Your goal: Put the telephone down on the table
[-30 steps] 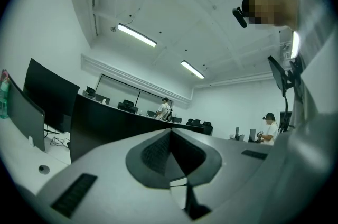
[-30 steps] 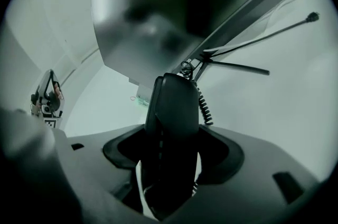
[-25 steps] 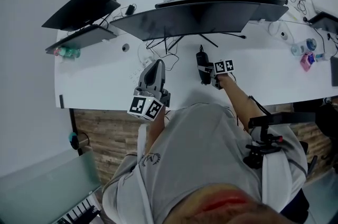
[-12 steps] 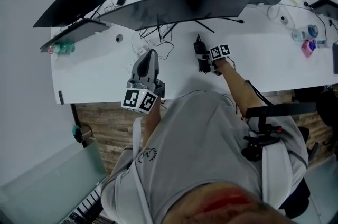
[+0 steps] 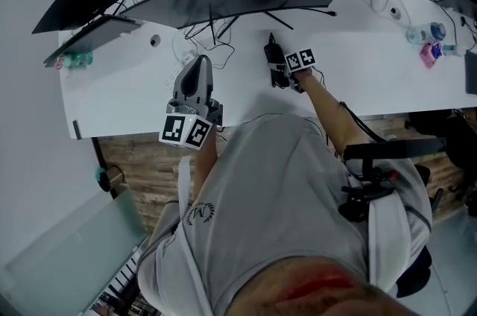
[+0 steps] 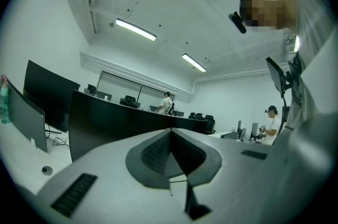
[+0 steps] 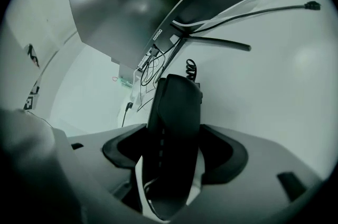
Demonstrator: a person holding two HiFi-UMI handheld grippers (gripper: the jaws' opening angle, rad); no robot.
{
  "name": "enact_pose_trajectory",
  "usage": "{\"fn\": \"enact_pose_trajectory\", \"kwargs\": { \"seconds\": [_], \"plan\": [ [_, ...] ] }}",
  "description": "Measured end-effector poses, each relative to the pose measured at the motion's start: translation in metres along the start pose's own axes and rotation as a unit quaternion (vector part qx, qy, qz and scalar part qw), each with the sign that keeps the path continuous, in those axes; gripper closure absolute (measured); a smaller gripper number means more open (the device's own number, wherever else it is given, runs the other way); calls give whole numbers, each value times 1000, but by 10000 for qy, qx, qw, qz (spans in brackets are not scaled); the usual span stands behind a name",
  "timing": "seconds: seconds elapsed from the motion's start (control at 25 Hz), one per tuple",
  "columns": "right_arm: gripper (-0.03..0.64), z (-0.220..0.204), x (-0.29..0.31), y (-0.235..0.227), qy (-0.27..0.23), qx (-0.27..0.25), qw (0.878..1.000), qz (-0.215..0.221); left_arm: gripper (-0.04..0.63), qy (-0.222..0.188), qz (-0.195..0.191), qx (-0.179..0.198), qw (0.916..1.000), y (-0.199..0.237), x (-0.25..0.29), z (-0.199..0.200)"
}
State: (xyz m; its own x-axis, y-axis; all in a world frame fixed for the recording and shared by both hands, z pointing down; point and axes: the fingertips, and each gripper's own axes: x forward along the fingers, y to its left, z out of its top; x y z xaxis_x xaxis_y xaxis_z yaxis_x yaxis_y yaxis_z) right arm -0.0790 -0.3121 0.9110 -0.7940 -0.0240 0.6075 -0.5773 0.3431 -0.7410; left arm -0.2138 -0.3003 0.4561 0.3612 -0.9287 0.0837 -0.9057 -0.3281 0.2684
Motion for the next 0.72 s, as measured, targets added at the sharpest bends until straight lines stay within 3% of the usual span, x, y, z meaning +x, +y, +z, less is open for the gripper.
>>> {"fn": "enact_pose_trajectory", "kwargs": {
  "seconds": [0.48, 0.72],
  "plan": [
    [308, 1, -31, -25, -261, -447, 9925, -1108, 584, 11, -101, -26, 9999, -6, 3, -4],
    [310, 4, -45, -20, -497, -545, 9916, -1063, 584, 11, -153, -42, 9999, -8, 2, -6]
  ]
}}
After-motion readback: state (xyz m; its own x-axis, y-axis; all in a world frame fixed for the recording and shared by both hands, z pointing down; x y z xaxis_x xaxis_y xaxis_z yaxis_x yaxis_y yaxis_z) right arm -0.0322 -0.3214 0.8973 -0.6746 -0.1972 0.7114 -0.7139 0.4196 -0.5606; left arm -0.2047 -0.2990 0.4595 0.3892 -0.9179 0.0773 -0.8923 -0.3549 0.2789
